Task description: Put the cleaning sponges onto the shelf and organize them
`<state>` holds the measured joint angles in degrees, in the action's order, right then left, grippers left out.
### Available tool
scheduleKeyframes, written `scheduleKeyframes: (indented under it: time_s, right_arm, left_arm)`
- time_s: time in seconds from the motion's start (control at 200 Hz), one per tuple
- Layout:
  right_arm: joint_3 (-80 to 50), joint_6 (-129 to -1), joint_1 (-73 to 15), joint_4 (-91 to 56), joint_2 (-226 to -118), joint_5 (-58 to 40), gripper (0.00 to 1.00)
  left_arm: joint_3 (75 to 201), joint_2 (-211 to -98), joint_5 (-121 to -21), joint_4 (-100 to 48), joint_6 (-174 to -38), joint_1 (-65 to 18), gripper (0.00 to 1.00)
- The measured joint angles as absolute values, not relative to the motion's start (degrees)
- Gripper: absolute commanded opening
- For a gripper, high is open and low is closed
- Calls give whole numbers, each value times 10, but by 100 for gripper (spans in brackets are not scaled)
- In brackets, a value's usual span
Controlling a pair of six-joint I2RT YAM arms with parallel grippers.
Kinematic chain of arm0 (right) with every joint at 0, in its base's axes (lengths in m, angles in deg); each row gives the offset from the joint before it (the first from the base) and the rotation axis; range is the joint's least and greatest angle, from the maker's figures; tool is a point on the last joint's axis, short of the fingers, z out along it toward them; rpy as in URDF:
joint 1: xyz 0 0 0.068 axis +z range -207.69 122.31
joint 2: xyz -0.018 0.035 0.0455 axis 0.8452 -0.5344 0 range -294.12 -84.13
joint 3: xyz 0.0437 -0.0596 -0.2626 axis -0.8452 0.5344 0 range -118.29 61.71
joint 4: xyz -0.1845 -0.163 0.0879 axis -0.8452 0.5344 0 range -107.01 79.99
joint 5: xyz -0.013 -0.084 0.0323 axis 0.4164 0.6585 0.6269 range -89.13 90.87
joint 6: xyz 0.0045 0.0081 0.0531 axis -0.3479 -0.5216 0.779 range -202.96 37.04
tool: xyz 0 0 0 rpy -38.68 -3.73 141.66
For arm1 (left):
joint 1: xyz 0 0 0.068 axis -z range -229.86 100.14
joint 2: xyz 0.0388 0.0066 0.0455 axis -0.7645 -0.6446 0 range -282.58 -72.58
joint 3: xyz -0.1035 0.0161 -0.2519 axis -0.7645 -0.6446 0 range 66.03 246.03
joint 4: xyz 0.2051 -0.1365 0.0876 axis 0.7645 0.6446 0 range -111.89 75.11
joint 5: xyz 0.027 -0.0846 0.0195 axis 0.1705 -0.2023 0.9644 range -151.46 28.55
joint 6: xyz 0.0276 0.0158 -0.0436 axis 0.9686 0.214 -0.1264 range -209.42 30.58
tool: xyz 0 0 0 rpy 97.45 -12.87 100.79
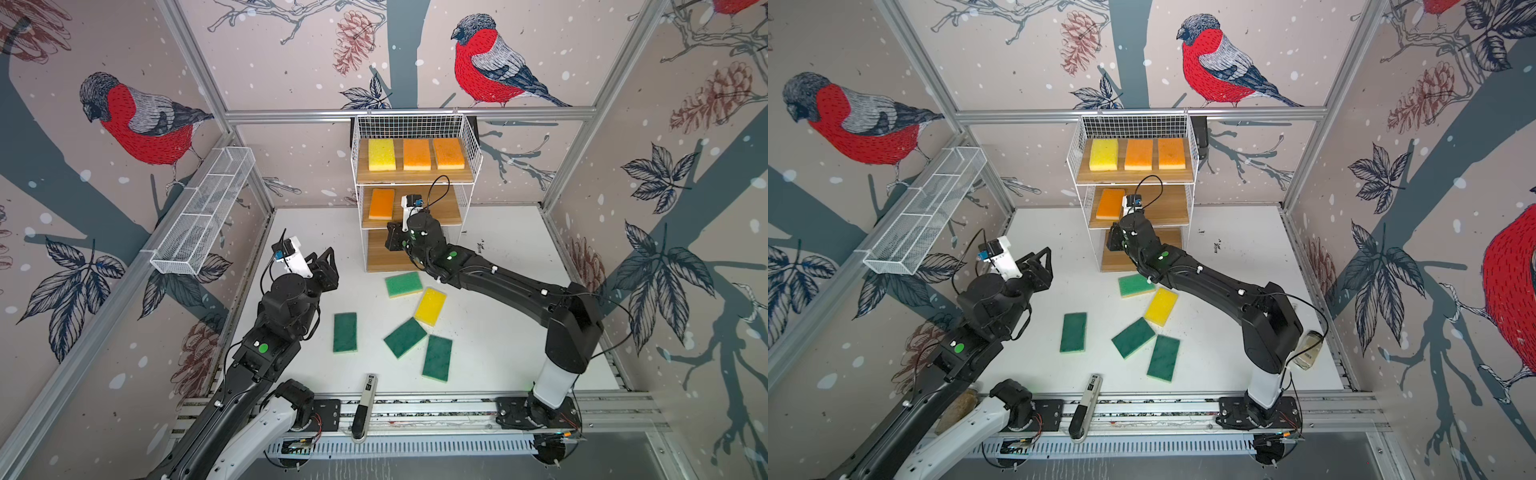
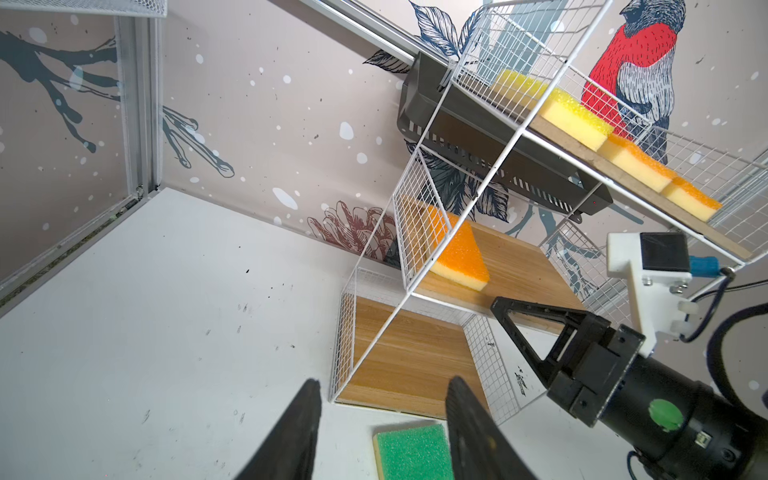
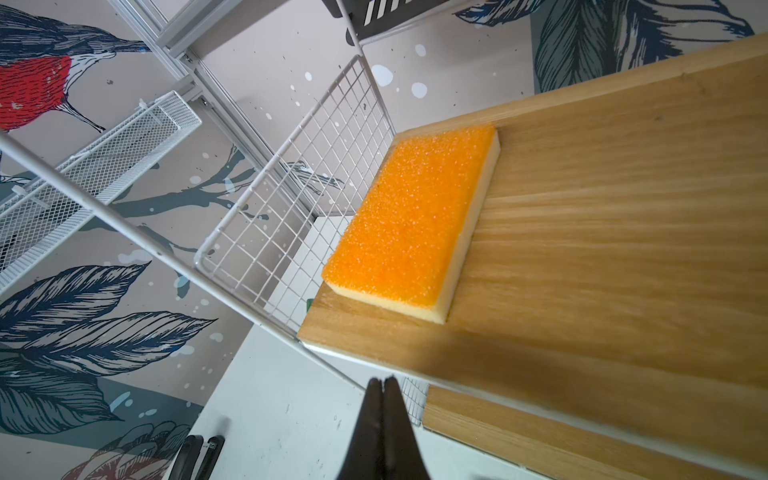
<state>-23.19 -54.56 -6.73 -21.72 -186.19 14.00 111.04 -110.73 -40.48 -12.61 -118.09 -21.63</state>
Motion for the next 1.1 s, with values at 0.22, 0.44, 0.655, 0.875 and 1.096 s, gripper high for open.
scheduleKeyframes:
  time_s: [0.22, 0.44, 0.655, 0.875, 1.096]
  right_arm:
    - [-251, -546, -67, -218, -1879, 140, 4]
    - [-260, -546, -68, -219, -1889, 142, 4]
    - [-264, -545, -71, -228, -1895, 144, 4]
    - [-267, -545, -74, -229, -1901, 144, 4]
    - [-267, -542, -78, -229, -1901, 146, 4]
  left_arm:
    - [1109, -1104, -403, -126, -1180, -216, 50]
    - [1106, -1104, -402, -126, -1179, -216, 49]
    - [1105, -1104, -402, -126, -1179, -216, 50]
    - [1105, -1104, -402, -126, -1179, -216, 49]
    - [1104, -1104, -402, -126, -1179, -217, 49]
